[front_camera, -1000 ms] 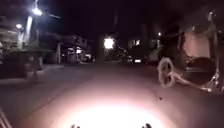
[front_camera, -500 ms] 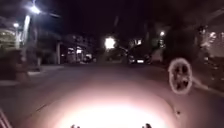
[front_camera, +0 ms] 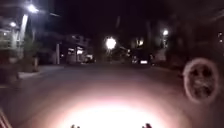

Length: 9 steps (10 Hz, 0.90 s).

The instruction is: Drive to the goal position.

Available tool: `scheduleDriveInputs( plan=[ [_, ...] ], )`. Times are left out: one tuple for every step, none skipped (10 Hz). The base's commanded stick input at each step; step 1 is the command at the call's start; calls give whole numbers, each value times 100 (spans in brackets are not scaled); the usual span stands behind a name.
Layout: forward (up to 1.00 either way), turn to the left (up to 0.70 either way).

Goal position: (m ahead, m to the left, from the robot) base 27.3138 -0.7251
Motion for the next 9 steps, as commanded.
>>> scheduleDriveInputs(
  plan=[
    [85, 0],
    [85, 0],
    [85, 0],
    [85, 0],
    [85, 0],
    [85, 0],
    [85, 0],
    [85, 0],
    [85, 0]
  ],
)
